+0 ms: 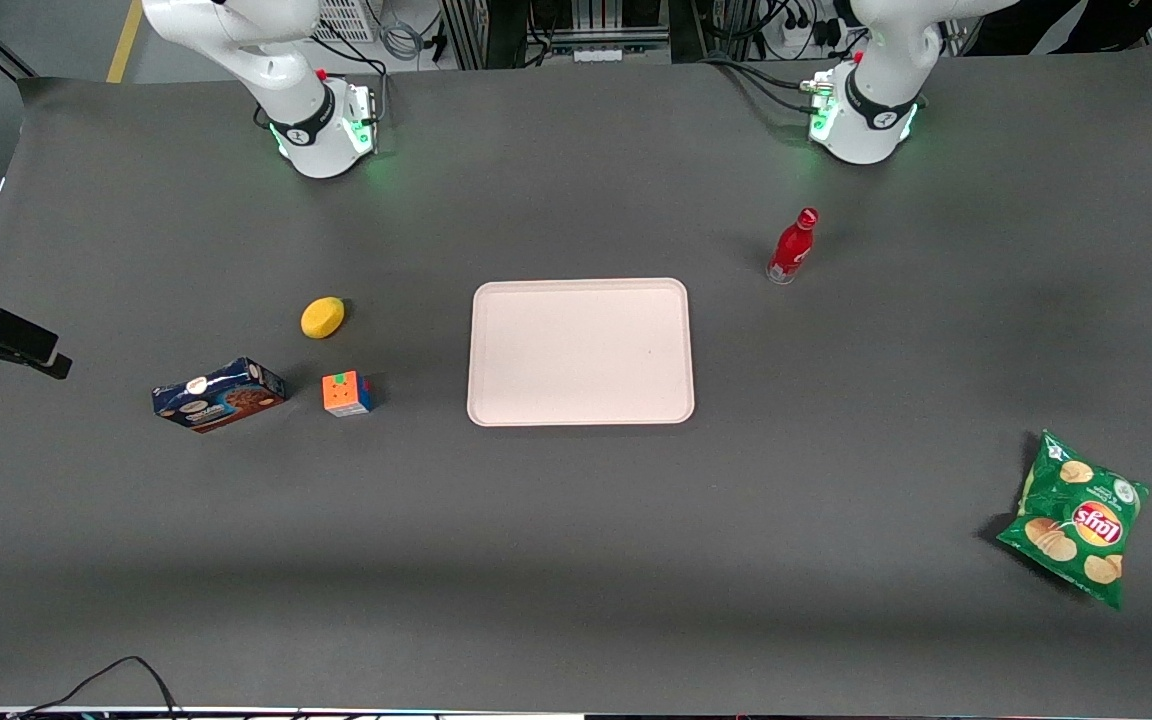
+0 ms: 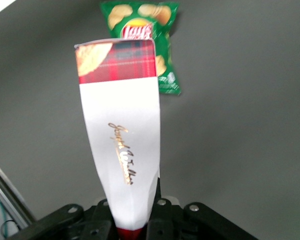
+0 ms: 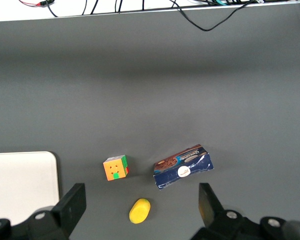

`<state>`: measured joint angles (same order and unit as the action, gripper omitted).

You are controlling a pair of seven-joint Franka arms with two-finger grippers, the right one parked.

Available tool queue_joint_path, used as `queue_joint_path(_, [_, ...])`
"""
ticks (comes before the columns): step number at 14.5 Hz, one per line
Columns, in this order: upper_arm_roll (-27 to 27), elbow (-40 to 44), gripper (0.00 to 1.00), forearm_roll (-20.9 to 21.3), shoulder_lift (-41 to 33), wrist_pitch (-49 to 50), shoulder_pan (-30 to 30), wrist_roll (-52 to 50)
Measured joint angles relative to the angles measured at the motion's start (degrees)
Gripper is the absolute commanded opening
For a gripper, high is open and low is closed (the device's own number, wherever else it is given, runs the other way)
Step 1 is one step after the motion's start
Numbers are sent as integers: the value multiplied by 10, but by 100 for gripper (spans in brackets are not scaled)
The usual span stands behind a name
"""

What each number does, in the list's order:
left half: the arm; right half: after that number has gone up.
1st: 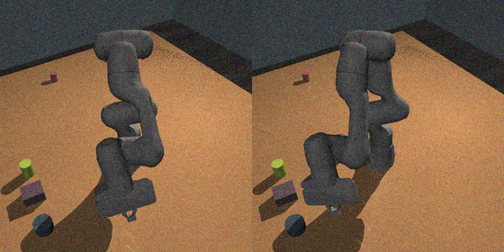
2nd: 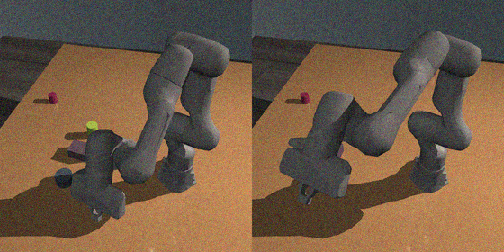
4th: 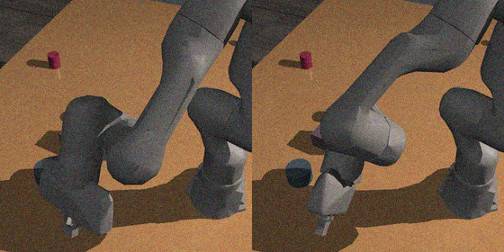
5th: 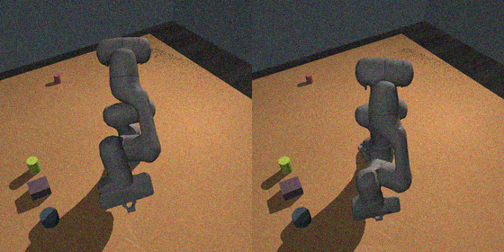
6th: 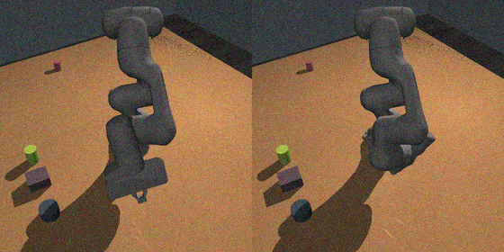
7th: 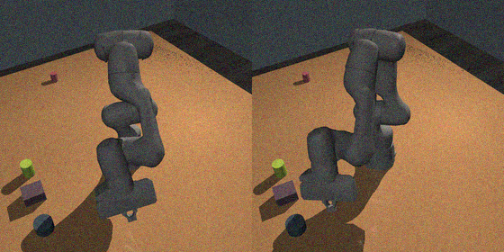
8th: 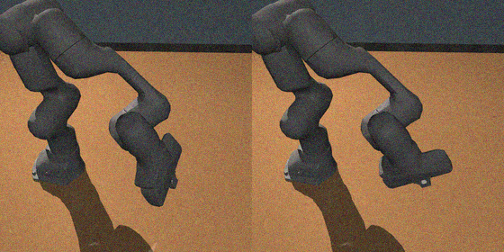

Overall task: Place red cookie box on tray
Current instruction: 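Lift the shortbread box up with the left gripper, then carry the held box over the white tray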

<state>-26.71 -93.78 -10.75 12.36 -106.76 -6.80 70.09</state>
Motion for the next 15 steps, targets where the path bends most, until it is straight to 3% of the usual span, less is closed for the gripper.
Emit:
queue_joint_path(8, [21, 39, 0, 33, 2, 85, 177, -333])
queue_joint_path(15, [193, 70, 0, 67, -2, 119, 207, -671])
